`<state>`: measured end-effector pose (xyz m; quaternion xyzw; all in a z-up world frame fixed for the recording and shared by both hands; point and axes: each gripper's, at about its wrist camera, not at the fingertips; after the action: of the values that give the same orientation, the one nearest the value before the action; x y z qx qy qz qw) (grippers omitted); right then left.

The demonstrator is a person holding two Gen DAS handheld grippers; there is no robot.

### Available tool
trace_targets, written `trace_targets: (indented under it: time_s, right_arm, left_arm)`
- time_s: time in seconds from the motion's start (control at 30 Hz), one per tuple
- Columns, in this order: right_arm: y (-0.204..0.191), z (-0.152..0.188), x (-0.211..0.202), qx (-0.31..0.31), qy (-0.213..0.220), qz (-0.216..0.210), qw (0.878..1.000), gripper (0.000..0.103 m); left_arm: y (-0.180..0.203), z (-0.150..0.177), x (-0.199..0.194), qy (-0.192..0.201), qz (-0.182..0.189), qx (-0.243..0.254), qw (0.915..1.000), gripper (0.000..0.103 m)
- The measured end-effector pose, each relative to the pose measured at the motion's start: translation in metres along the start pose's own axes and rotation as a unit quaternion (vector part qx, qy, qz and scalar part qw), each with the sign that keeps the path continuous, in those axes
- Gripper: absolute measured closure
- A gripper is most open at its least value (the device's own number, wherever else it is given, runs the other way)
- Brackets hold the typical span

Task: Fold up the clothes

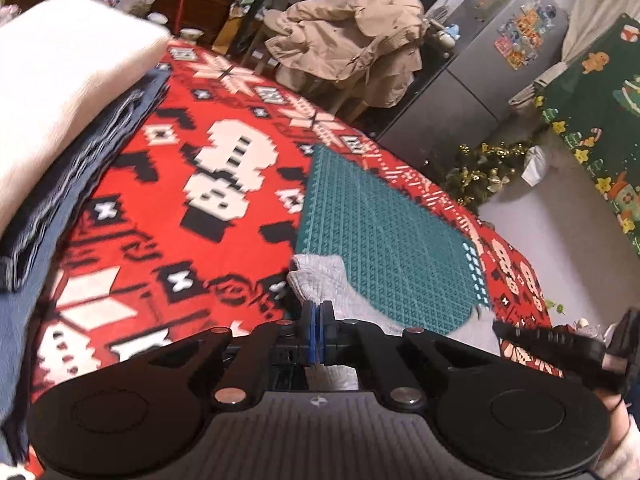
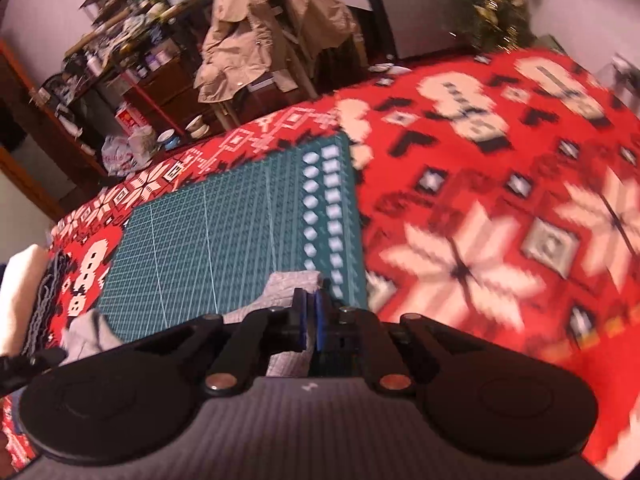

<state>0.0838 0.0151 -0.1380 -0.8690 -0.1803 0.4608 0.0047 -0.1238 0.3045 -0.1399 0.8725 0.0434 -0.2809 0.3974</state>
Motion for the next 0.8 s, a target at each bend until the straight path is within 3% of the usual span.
trace_targets:
  time_s: [0.17, 0.4, 0.47, 0.67, 0.8]
  right_arm:
    - [-0.017, -0.019, 0.013, -0.025, 0.001, -0.003, 1.0, 0.097]
    - [-0.007, -0.004, -0.02, -0.02, 0.012, -0.012, 1.0, 0.091]
    - [-0.003, 0.005, -0.035, -0.029, 0.015, -0.019, 0.999, 0.072]
    - [-0.006, 0.039, -0.079, -0.095, 0.023, -0.036, 0.995, 0.055]
    - [-0.011, 0.063, -0.101, -0.14, 0.016, -0.048, 0.989, 0.05]
  left_arm:
    - [-0.007, 0.0, 0.006, 0.007, 0.008, -0.018, 0.9998, 0.1]
    - [0.004, 0.0, 0.004, 0.011, 0.012, 0.016, 0.9998, 0.083]
    - [0.014, 0.002, -0.001, 0.01, 0.012, 0.043, 0.9989, 0.079]
    - [0.053, 0.021, -0.016, -0.023, 0.014, 0.143, 0.9893, 0.066]
    - [0.075, 0.044, -0.03, -0.025, 0.021, 0.175, 0.984, 0.055]
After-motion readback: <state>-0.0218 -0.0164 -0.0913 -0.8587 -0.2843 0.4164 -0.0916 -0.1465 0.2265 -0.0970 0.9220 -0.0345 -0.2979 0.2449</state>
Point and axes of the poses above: each gripper's, at about its wrist camera, not at the fingertips, and x roughly the way its jaws point, y to its right, z to its underside, and after that the axes turned 14 degrees about z, right-handed
